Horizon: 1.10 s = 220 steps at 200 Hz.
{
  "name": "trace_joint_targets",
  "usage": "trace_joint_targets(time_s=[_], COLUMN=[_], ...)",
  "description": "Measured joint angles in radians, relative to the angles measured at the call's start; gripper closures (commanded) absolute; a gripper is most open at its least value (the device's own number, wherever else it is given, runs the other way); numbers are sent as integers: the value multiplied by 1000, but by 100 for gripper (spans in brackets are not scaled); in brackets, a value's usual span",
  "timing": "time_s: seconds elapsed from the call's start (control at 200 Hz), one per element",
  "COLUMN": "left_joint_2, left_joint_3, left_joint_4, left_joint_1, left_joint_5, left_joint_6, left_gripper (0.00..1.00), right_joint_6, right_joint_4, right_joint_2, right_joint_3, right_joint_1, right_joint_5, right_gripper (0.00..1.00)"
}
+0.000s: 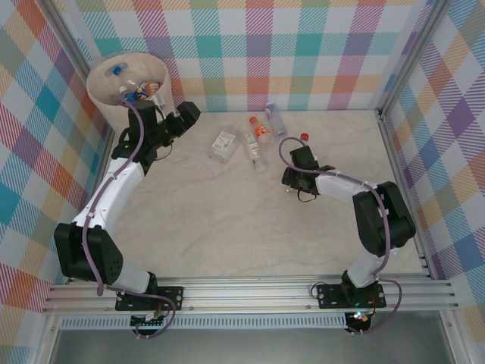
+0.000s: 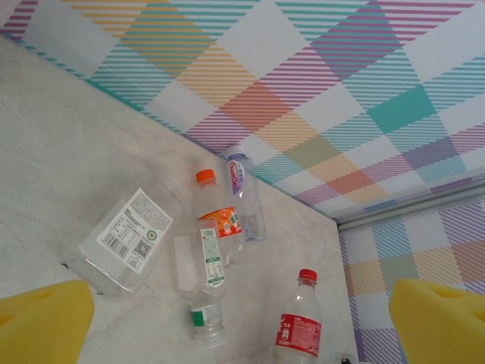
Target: Put the plastic bottles in the bin
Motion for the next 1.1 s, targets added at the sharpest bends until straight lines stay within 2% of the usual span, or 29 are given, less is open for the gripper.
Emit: trace_joint_targets(time_s=[0.37,0.64,0.835,1.1], left_joint_2=[2,34,79,129], left_joint_3=[-13,-12,-6,34], left_joint_4=[47,77,106,113], left_joint_1=[-42,-100,-151,-237], left_joint_5=[87,158,239,283], left_joint_6=[-6,17,54,112], left_gripper=[0,0,0,0], right_joint_6=[-85,-137,-163,-212], right_joint_4=[176,252,323,410], right_joint_2=[-184,-269,-307,-312], right_joint_3=[-173,-187,-211,-219], right_joint_1=[19,37,51,78], right_joint_5=[-23,-60,-123,-275], right_gripper=[70,71,70,69])
